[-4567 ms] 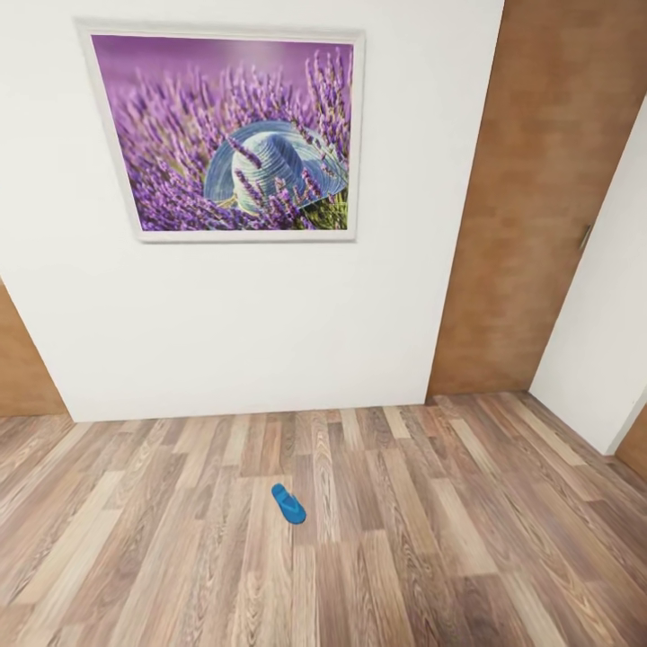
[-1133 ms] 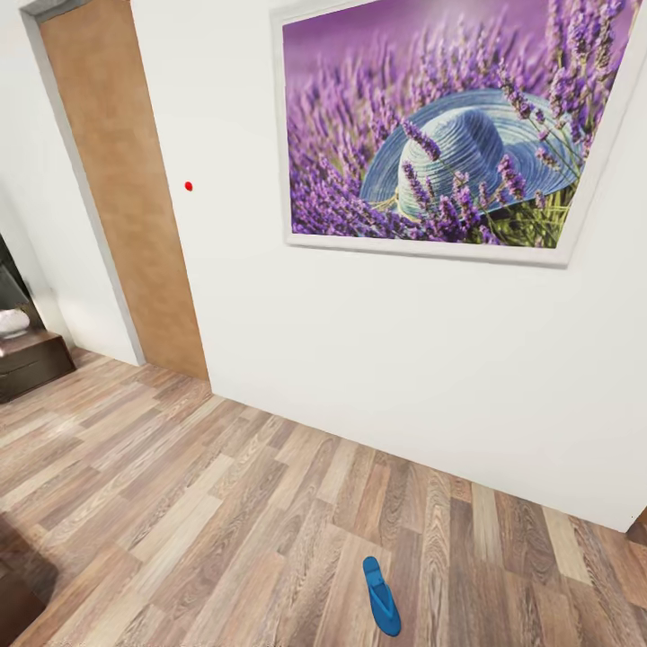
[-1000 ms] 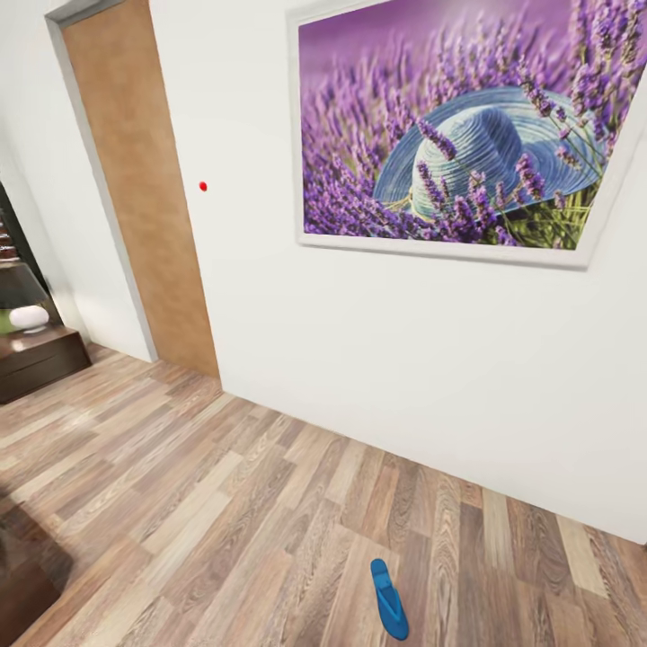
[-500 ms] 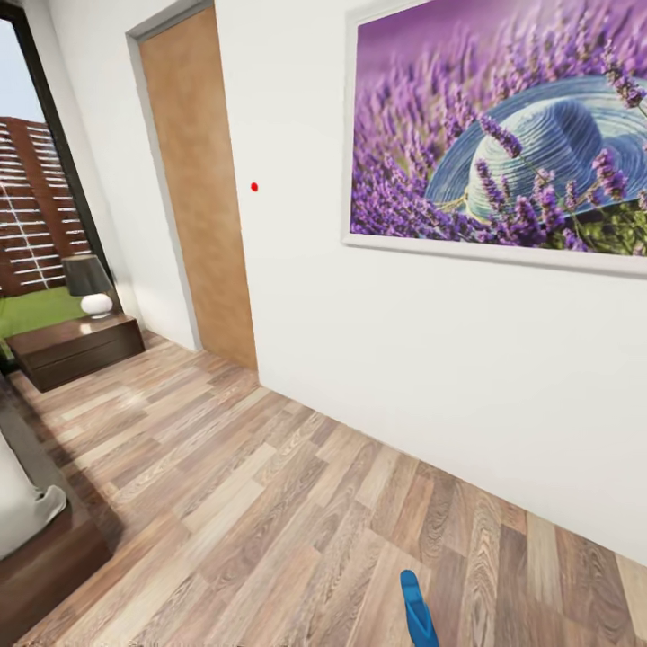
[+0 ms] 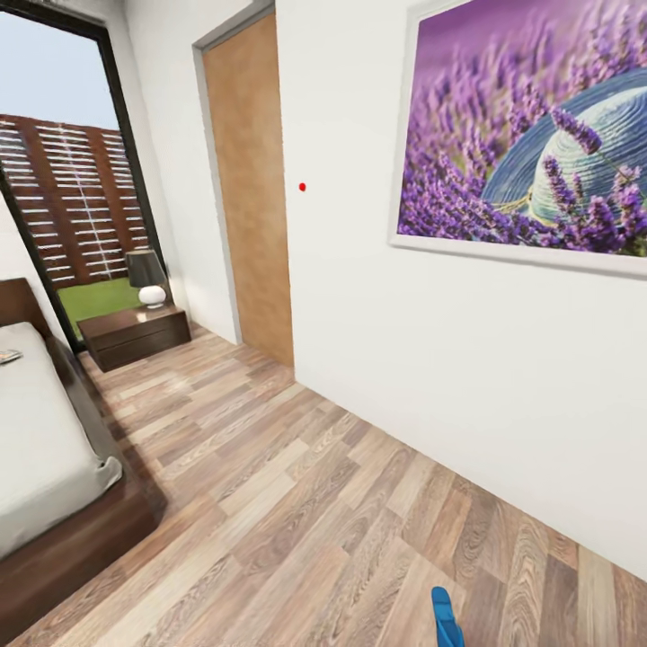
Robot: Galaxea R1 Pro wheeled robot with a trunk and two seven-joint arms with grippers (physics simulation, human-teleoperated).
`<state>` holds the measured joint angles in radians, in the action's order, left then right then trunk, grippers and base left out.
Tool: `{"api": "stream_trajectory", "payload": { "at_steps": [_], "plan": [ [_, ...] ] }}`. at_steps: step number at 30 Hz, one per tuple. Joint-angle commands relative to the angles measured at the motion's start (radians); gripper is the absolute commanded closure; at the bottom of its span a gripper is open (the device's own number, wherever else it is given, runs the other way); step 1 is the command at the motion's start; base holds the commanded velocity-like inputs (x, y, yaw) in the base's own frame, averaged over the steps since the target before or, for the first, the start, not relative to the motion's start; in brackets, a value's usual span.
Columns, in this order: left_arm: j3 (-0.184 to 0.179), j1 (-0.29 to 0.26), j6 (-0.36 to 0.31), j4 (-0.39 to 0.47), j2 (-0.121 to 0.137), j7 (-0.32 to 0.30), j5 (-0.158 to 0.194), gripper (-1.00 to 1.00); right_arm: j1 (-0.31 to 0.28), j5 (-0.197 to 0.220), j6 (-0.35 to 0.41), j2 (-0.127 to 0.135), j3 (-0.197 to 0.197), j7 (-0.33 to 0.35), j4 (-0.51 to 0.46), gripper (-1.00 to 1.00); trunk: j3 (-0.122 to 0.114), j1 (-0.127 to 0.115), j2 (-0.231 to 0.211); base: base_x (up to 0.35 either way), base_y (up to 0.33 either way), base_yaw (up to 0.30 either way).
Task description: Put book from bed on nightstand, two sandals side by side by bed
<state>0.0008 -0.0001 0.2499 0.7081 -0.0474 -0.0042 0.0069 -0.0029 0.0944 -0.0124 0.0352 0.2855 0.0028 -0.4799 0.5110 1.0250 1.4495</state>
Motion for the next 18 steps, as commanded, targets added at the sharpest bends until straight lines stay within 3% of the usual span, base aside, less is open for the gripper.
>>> {"api": "stream_trajectory", "payload": {
  "at_steps": [1,18],
  "plan": [
    [0.000,0.000,0.002,0.001,0.000,0.000,0.001,-1.00,0.000,0.010,-0.001,0.000,0.000,0.000,0.000,-1.00,0.001,0.000,0.000,0.000,0.000,0.293],
    [-0.001,0.000,0.002,0.001,0.000,0.000,0.001,-1.00,0.000,0.010,-0.001,0.000,0.000,0.000,0.000,-1.00,0.001,0.000,0.000,0.000,0.000,0.293]
  ]
}}
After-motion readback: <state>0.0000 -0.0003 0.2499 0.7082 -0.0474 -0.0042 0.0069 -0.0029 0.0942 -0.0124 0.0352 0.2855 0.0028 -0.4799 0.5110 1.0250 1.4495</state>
